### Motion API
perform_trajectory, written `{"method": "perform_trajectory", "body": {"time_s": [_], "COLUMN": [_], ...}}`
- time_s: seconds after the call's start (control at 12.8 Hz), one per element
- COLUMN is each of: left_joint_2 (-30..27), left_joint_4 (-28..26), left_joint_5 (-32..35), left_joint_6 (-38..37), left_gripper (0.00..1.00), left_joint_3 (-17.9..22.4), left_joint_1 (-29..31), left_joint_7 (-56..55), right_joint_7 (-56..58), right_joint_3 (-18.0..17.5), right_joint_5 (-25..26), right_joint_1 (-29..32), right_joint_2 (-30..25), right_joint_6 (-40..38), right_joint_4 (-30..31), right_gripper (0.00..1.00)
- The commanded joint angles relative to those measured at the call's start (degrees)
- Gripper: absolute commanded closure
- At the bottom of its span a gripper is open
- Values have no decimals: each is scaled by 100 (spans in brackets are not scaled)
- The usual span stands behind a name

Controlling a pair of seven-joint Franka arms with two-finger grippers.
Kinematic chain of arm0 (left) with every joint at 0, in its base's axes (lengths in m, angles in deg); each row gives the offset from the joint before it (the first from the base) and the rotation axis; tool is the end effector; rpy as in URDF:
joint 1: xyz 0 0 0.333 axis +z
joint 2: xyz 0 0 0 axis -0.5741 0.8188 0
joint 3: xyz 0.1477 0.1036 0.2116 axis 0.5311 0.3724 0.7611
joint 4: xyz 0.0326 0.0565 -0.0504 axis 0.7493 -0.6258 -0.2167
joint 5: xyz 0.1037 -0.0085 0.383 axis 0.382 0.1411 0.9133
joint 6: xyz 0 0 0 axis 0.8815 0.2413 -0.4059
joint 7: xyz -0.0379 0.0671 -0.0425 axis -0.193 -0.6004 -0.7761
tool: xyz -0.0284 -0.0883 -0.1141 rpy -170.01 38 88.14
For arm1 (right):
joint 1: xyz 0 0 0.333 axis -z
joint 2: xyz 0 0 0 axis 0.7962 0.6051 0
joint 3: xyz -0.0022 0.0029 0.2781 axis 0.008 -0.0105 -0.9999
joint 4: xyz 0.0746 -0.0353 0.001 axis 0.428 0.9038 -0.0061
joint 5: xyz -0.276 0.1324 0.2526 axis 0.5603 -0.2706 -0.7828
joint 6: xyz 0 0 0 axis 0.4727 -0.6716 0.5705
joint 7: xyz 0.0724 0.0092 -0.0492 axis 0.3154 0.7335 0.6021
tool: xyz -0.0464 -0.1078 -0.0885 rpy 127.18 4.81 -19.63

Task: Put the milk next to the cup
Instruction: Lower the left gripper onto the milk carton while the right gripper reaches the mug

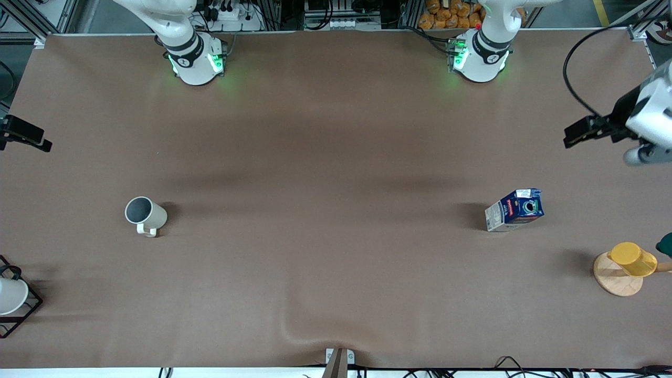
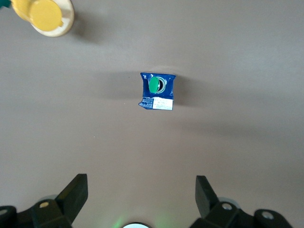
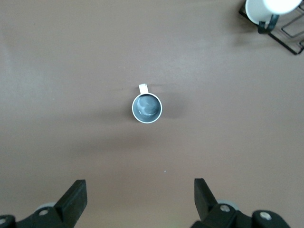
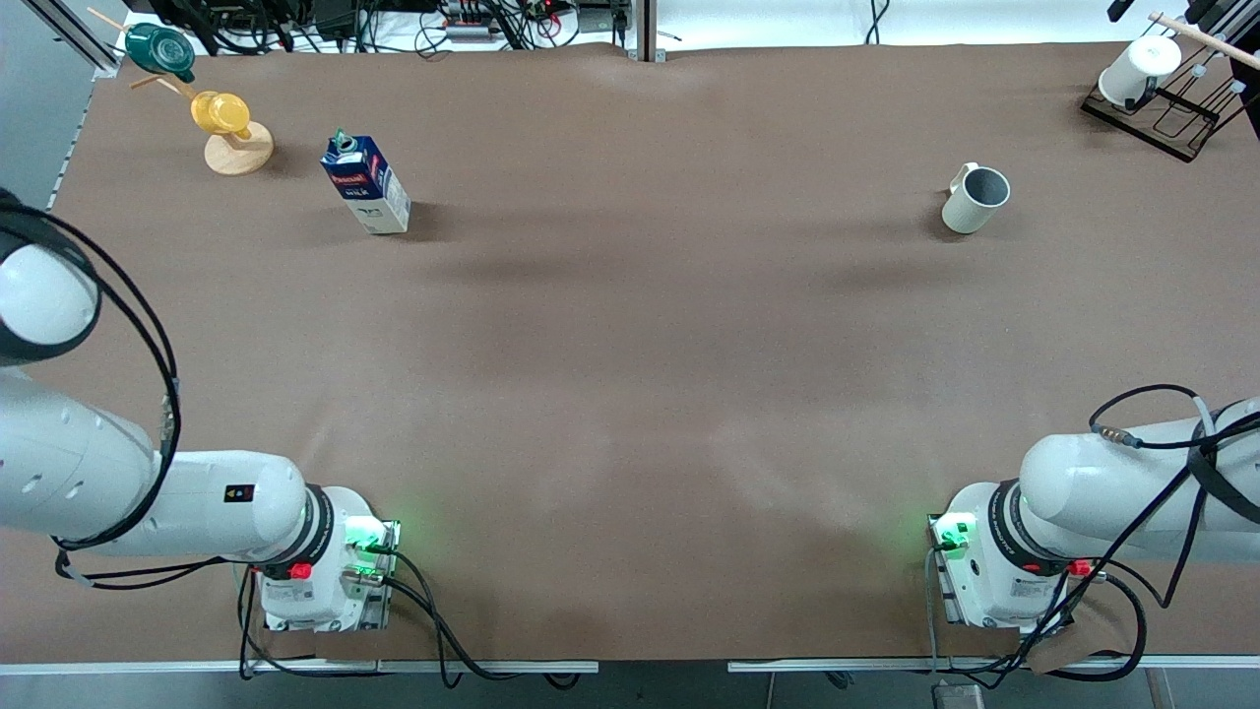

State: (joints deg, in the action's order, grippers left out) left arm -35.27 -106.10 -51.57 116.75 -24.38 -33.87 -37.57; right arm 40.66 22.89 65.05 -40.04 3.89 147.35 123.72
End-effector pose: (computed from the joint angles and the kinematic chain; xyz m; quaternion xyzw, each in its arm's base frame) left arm 0.5699 -0.0307 0.5077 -0.9969 -0.0551 0.0529 0.0179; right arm 0.5612 -0.0794 0.5450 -0.9985 0.0511 0.0177 0.0114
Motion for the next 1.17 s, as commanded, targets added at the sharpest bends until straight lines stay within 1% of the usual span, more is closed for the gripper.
{"method": "perform_trajectory", "body": {"time_s": [0.0,0.31,0.55,0.63,0.7,0.78,0.86,0.94,1.1], "left_joint_2": [142,133,107,98,106,141,142,133,150], "left_joint_4": [-522,-1331,-1850,-1974,-2018,-2071,-2193,-2334,-2475], "left_joint_5": [124,124,124,124,124,115,124,115,115], "left_joint_6": [833,1662,2242,2366,2436,2542,2743,2884,3095], "left_gripper": [0,0,0,0,0,0,0,0,0], "left_joint_3": [-14,-23,-32,-32,-32,-32,-32,-32,-32], "left_joint_1": [67,68,76,76,76,76,120,146,182], "left_joint_7": [-18,-368,-431,-431,-439,-448,-448,-448,-448], "right_joint_7": [-281,-273,-281,-342,-360,-361,-361,-256,-27], "right_joint_3": [-74,-82,-74,-74,-74,-74,-65,-47,-47], "right_joint_5": [-81,-72,-37,7,7,7,7,7,7], "right_joint_1": [-85,-235,-585,-795,-832,-841,-798,-684,-525], "right_joint_2": [-102,-155,-172,-207,-199,-155,2,290,652], "right_joint_6": [360,1405,2713,3101,3288,3455,3683,3868,4105], "right_joint_4": [502,1556,2820,3182,3429,3597,3686,3695,3625], "right_gripper": [0,0,0,0,0,0,0,0,0]}}
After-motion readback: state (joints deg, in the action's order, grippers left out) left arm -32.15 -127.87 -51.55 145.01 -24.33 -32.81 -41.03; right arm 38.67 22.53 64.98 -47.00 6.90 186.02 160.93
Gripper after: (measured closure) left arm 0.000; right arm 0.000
